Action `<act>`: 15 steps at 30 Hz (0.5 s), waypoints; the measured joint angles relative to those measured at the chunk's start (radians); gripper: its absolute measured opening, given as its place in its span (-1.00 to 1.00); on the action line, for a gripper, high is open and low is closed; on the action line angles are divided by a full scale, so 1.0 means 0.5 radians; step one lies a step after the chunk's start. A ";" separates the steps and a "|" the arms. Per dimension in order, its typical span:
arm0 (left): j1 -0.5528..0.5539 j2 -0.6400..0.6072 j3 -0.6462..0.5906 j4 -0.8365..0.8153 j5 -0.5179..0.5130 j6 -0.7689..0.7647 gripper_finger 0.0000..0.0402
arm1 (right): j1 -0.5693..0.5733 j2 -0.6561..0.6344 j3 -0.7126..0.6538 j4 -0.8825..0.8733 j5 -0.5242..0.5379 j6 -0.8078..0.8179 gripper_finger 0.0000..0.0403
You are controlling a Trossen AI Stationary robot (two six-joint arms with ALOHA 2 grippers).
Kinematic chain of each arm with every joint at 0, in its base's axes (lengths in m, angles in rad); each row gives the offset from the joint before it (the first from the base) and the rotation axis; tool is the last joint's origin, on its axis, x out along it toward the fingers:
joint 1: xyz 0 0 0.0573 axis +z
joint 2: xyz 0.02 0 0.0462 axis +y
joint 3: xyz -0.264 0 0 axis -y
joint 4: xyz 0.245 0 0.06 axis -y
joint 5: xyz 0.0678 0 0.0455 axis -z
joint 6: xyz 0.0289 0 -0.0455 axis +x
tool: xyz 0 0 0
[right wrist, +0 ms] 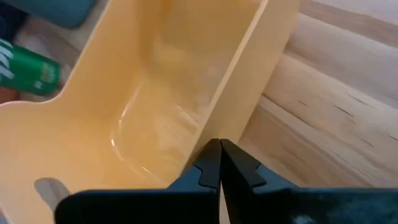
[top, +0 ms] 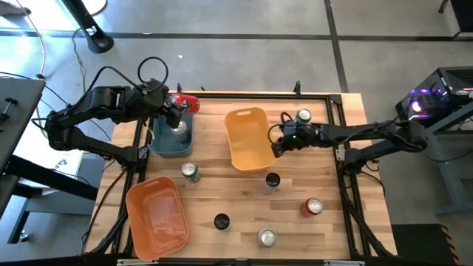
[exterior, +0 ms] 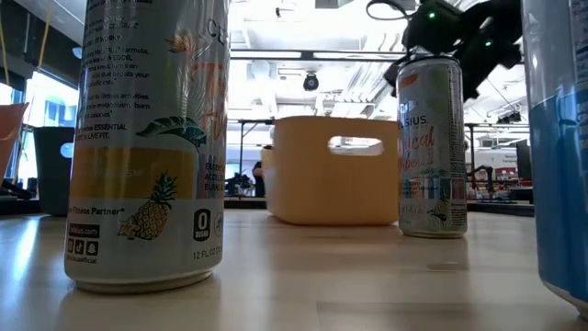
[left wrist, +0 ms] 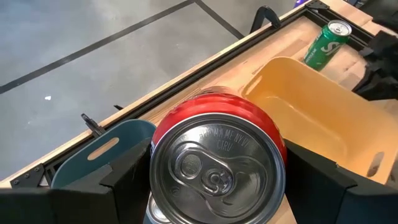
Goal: Sort soda cans
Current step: Put the top orange soda can into the yellow bin
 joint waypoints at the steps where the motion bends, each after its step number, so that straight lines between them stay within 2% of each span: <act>1: 0.000 0.000 0.000 0.000 0.001 0.004 0.38 | -0.001 0.037 0.000 0.074 -0.001 0.002 -1.00; 7: 0.000 0.000 0.000 0.000 0.004 0.041 0.38 | -0.004 0.256 0.077 0.352 -0.006 0.044 -1.00; 15: 0.001 0.000 0.000 0.000 0.003 0.074 0.38 | -0.004 0.632 0.471 0.363 -0.044 -0.165 -1.00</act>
